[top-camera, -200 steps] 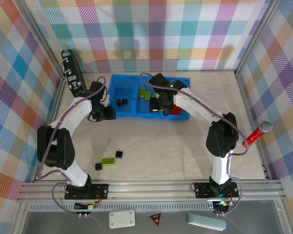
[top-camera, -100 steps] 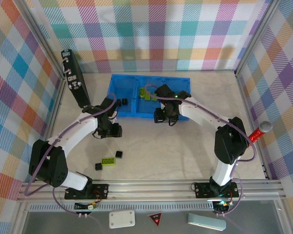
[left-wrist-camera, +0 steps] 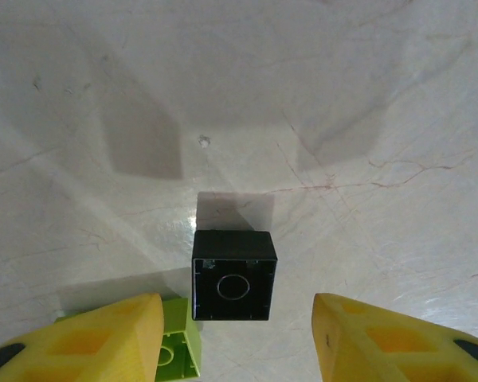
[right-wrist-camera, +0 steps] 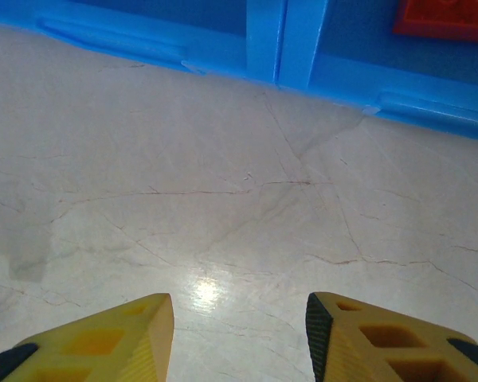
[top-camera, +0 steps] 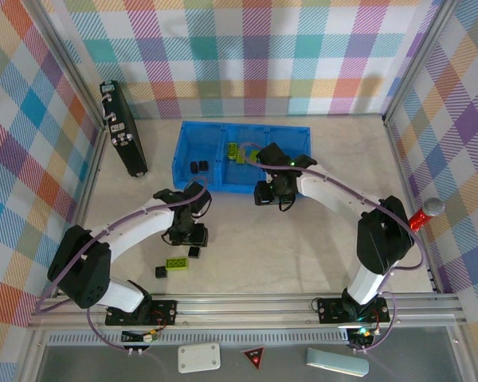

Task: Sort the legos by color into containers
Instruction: Pick up the lego from the middle-left of the table.

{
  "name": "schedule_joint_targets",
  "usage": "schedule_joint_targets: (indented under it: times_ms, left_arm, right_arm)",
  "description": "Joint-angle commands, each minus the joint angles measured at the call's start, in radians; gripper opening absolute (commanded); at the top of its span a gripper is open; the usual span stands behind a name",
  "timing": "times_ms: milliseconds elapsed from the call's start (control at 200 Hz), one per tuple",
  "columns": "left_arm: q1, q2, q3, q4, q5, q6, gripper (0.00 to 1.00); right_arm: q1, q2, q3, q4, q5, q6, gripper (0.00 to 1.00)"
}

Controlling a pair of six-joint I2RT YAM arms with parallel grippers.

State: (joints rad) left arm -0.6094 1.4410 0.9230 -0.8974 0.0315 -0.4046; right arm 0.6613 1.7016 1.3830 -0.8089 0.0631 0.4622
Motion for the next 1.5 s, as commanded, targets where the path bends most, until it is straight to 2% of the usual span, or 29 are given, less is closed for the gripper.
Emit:
schedule_joint_targets:
  times_ms: [0,645,945,1495]
  left_arm:
    - [-0.023,0.026,-0.029,0.012,-0.018,-0.03,0.53]
    - [-0.033,0.072,-0.093,0.086,0.0,-0.04,0.47]
    - [-0.036,0.073,-0.084,0.077,-0.003,-0.036,0.39]
    - [-0.035,0.081,0.009,-0.001,-0.055,-0.043,0.38]
  right_arm:
    - [0.006,-0.035,-0.014,-0.004,0.011,-0.005,0.49]
    - [0.006,-0.043,-0.022,-0.009,0.024,0.005,0.49]
    - [0.006,-0.043,-0.028,-0.006,0.02,0.009,0.49]
    - [0.006,-0.074,-0.075,-0.001,0.02,0.035,0.49]
